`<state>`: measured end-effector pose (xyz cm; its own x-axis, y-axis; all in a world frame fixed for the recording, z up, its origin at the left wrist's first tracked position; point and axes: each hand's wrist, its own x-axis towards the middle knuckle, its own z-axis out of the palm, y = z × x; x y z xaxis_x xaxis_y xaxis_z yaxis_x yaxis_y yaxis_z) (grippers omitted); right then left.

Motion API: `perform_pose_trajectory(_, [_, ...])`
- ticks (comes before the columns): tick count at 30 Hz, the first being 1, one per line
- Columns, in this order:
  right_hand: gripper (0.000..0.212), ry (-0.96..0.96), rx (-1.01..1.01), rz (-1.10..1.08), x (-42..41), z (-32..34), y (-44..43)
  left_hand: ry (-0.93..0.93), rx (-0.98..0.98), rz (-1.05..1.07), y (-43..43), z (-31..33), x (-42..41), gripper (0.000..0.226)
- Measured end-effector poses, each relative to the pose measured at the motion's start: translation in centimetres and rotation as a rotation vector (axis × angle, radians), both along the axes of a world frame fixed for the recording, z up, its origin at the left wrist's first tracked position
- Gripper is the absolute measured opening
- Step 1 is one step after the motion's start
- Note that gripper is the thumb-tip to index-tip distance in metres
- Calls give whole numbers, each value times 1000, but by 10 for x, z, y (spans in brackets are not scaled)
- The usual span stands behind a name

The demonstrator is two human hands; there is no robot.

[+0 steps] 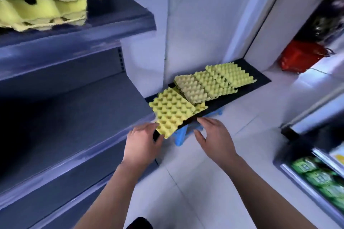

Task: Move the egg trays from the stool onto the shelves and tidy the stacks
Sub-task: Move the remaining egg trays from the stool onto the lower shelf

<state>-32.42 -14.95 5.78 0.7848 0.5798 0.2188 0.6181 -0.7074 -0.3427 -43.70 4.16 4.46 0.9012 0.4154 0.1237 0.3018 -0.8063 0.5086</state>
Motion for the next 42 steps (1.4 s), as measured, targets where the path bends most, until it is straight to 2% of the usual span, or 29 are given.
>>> perform_pose_trajectory(4, [40, 43, -13, -123, 58, -11, -40, 37, -29, -71, -29, -14, 71, 46])
perform_pose_trajectory(15, [40, 70, -22, -313, 255, -9, -95, 69, -6, -217, -69, -13, 304, 41])
perform_pose_trajectory(26, [43, 188, -56, -433, 442, -25, -158, 178, 9, -354, -129, -23, 517, 46])
perform_pose_trajectory(38, [46, 317, -147, -276, 680, -79, -249, 358, -184, -82, -225, -84, 713, 50])
perform_pose_trajectory(42, [47, 372, -170, -229, 745, -101, -257, 432, -310, 54, -234, -112, 762, 55])
